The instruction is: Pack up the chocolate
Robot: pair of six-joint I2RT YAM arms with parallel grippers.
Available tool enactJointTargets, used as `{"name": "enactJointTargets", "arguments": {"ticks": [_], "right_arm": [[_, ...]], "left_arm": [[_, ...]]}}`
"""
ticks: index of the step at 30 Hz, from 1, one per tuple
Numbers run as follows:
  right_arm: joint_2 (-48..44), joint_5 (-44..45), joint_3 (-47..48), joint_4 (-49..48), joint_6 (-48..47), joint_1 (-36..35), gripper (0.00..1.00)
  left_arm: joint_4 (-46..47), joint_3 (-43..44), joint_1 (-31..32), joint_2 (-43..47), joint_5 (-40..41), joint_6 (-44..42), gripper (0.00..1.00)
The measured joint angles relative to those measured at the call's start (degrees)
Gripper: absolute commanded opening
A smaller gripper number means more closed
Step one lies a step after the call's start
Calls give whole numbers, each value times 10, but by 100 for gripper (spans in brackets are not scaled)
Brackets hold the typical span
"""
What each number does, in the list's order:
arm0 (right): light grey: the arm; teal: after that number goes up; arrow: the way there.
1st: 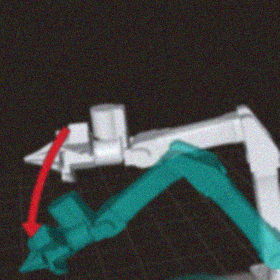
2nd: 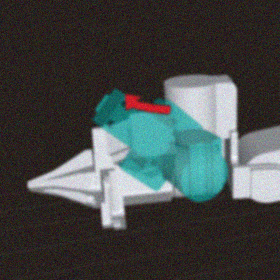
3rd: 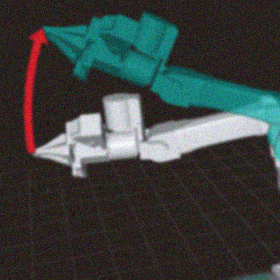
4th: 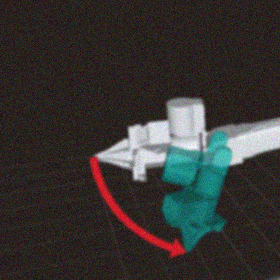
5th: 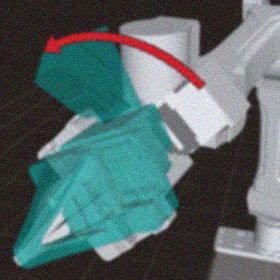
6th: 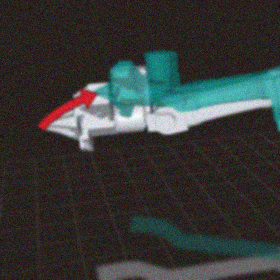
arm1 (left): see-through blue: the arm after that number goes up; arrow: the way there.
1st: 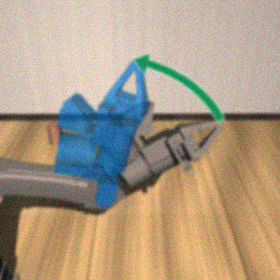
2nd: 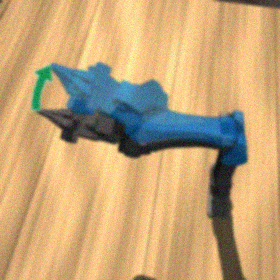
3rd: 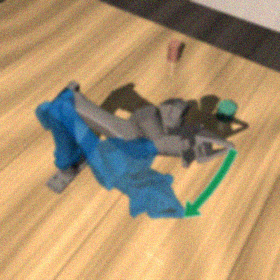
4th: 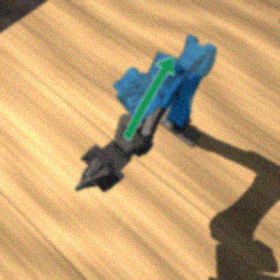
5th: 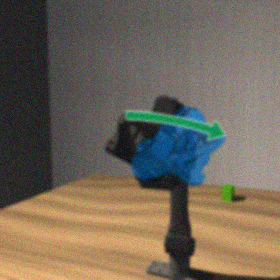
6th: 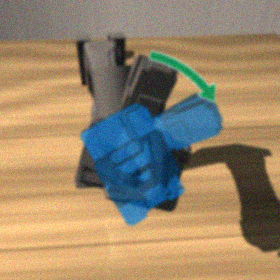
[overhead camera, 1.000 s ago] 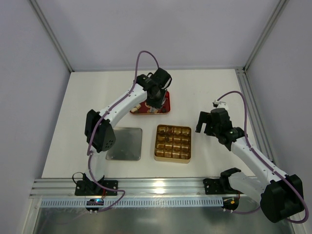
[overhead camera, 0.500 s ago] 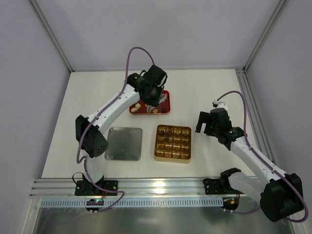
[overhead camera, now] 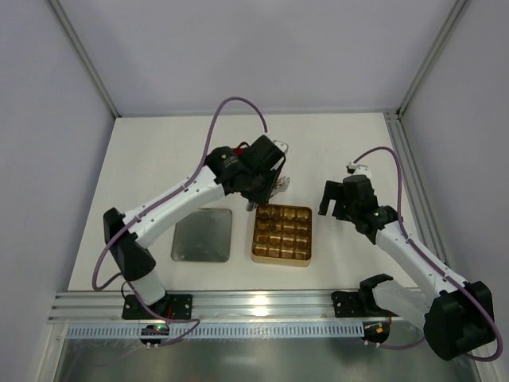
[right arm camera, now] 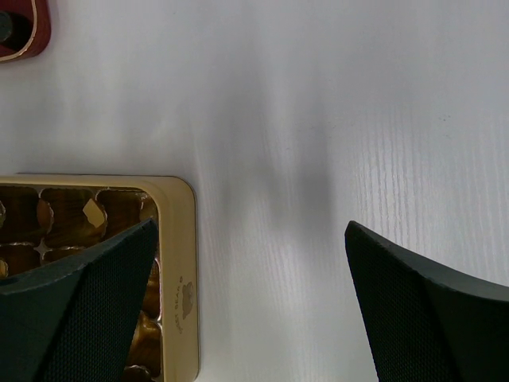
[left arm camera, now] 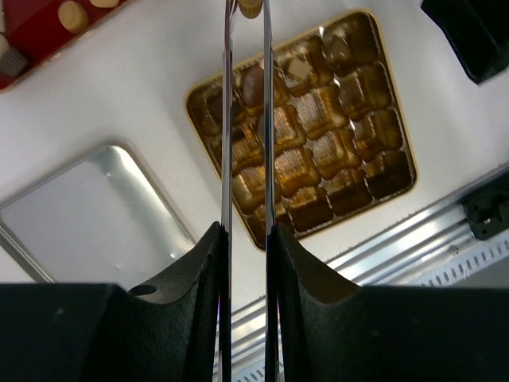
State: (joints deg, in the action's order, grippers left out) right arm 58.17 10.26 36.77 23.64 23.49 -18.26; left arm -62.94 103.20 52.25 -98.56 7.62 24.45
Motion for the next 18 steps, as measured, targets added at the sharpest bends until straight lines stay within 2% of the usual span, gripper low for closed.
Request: {"name": "enactJointTargets", "arguments": {"ticks": [9, 18], "right_arm": [[0, 0, 6, 0, 2, 0, 100], [4, 0, 10, 0, 4, 0, 100]], "left_arm": [[5, -111, 100, 101, 8, 72, 26], [16, -160, 145, 117, 18, 111, 27]]}}
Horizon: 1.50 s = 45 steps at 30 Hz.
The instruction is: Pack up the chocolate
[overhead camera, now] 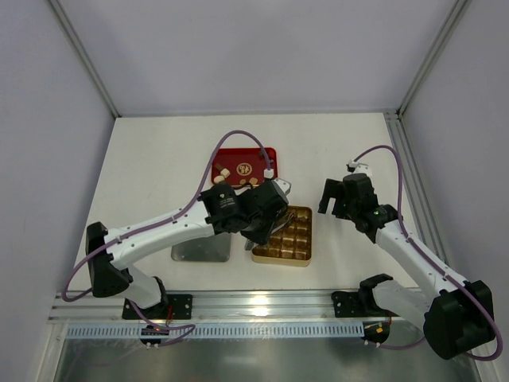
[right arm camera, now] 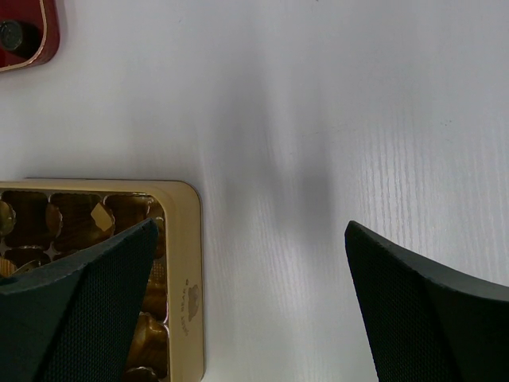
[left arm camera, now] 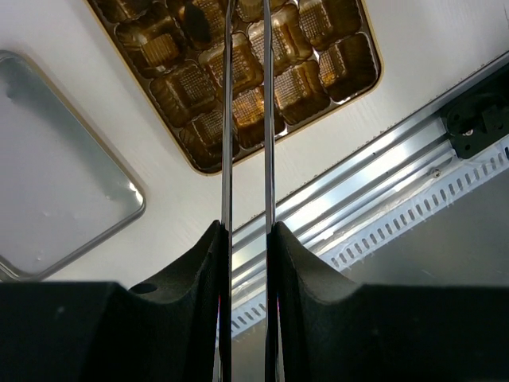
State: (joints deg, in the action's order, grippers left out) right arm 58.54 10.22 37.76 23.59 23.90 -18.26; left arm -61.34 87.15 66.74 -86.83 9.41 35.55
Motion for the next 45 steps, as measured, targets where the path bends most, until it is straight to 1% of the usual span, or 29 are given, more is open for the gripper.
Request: {"name": "enactJointTargets", "arguments": {"ticks": [4, 24, 28, 38, 41, 44, 45], "right_arm": [[0, 0, 0, 0, 0, 0, 100], [0, 0, 0, 0, 0, 0, 100], [0, 0, 0, 0, 0, 0, 100], [0, -1, 0, 0, 0, 0, 100], [0, -2, 0, 1, 0, 0, 100], [0, -4, 1, 1, -1, 0, 100], [0, -5, 2, 1, -1, 0, 100]], "left_arm": [[6, -12, 3, 0, 0, 5, 27], [26, -18, 4, 0, 0, 15, 32], [28, -21, 4, 0, 0, 15, 34], [29, -23, 4, 2, 0, 15, 34], [28, -21, 3, 15, 13, 15, 35], [19, 1, -16, 28, 28, 8, 36], [15, 16, -37, 29, 28, 2, 36]]}}
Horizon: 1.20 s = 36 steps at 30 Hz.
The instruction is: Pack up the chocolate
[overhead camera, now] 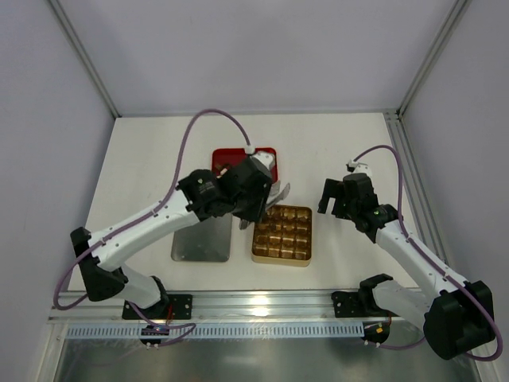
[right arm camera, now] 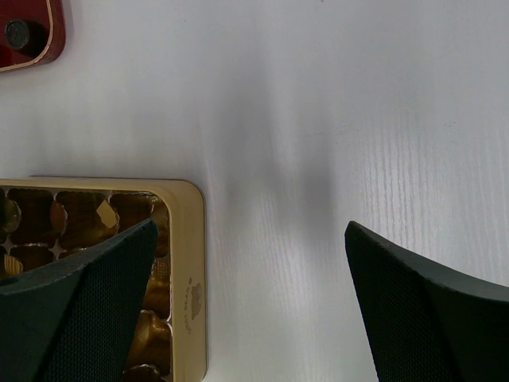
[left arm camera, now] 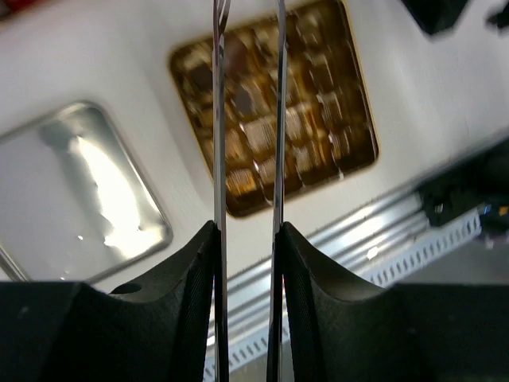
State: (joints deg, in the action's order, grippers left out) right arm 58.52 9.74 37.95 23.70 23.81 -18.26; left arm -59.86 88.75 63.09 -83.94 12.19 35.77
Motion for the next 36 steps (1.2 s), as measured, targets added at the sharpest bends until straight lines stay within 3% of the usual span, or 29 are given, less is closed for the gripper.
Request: {"name": "enactJointTargets", "arguments": {"ticks": [3, 9, 16, 21, 28, 36], "right_arm": [[0, -5, 1, -1, 0, 0, 100], [0, -40, 1, -1, -1, 0, 100], [-5, -75, 10, 3, -2, 0, 100], [-26, -91, 10, 4, -1, 0, 100], [-36, -103, 8, 3, -1, 0, 100], [-39, -106, 7, 3, -1, 0, 100]], "left_arm": [[5, 37, -89, 0, 3, -12, 38], [34, 110, -343, -63, 19, -39, 40], [90, 158, -506, -246, -11, -47, 36], [102, 158, -566, -316, -17, -48, 35], [118, 163, -599, -346, -19, -54, 36], [127, 176, -623, -436, -19, -68, 48]]}}
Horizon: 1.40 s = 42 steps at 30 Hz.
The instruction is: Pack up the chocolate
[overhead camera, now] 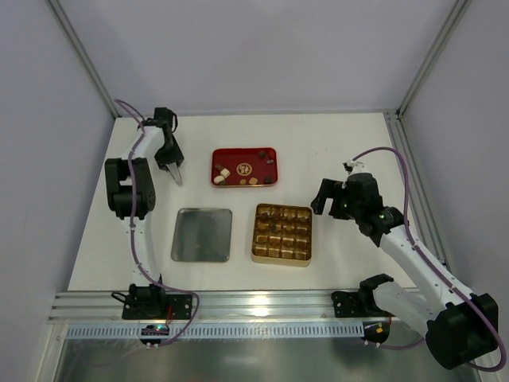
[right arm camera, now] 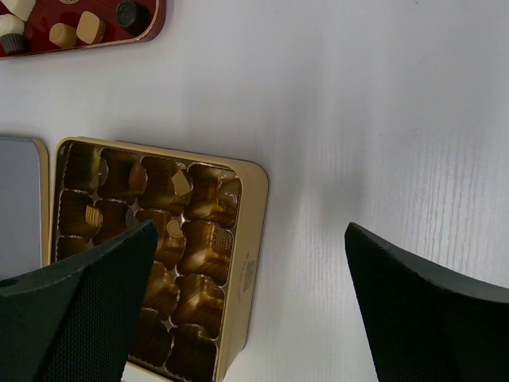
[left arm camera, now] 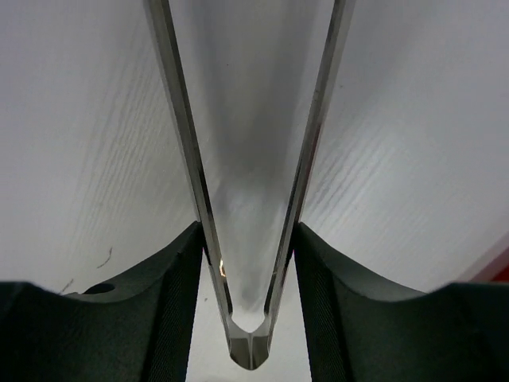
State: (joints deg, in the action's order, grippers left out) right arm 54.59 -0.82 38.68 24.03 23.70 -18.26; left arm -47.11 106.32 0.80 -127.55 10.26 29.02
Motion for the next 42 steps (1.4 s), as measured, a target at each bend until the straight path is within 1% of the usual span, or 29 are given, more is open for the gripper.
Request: {"name": "enactJointTargets", "arguments": {"ticks": [4, 5, 7, 8, 10, 11, 14, 18, 19, 20, 23, 25, 27, 29, 30, 31, 32, 34, 37, 42], "right_arm": [[0, 0, 0, 0, 0, 0, 100], [0, 0, 0, 0, 0, 0, 100], [0, -1, 0, 0, 0, 0, 100], [0, -1, 0, 0, 0, 0, 100], [0, -3, 0, 0, 0, 0, 100], [0, -3, 0, 0, 0, 0, 100], [0, -4, 0, 0, 0, 0, 100], [0, -5, 0, 0, 0, 0, 100], [0, -5, 0, 0, 0, 0, 100], [0, -5, 0, 0, 0, 0, 100], [0, -5, 0, 0, -3, 0, 100], [0, -9, 0, -2, -5, 0, 100], [2, -18, 0, -5, -4, -2, 100], [8, -21, 0, -12, -1, -15, 100], [14, -23, 0, -16, 1, -29, 100], [19, -23, 0, -18, 3, -43, 100], [27, -23, 1, -20, 5, -59, 100], [42, -24, 4, -22, 11, -88, 100], [56, -23, 12, -23, 21, -112, 100], [68, -10, 41, -26, 33, -151, 100]], "left_arm": [[0, 0, -1, -25, -1, -4, 54], [0, 2, -1, -26, -2, -6, 58], [0, 2, -1, -26, -3, -9, 63], [0, 2, -1, -26, -4, -9, 68], [0, 2, -1, -26, -5, -10, 74], [0, 2, -1, -26, -6, -10, 80], [1, 2, -1, -26, -9, -12, 89], [3, -4, -1, -16, -16, -16, 91], [3, -9, -1, -9, -19, -18, 91], [5, -20, -1, 3, -24, -20, 88], [17, -85, -1, 72, -36, -16, 81], [31, -162, 0, 150, -40, -4, 76], [37, -243, 0, 238, -42, 8, 74], [47, -325, 1, 323, -45, 18, 68], [47, -361, 1, 357, -47, 22, 66], [49, -388, 1, 379, -49, 23, 60], [49, -419, 2, 400, -53, 26, 59], [49, -472, 6, 420, -58, 30, 58], [47, -527, 12, 421, -66, 32, 55], [44, -542, 14, 411, -75, 30, 48]]}}
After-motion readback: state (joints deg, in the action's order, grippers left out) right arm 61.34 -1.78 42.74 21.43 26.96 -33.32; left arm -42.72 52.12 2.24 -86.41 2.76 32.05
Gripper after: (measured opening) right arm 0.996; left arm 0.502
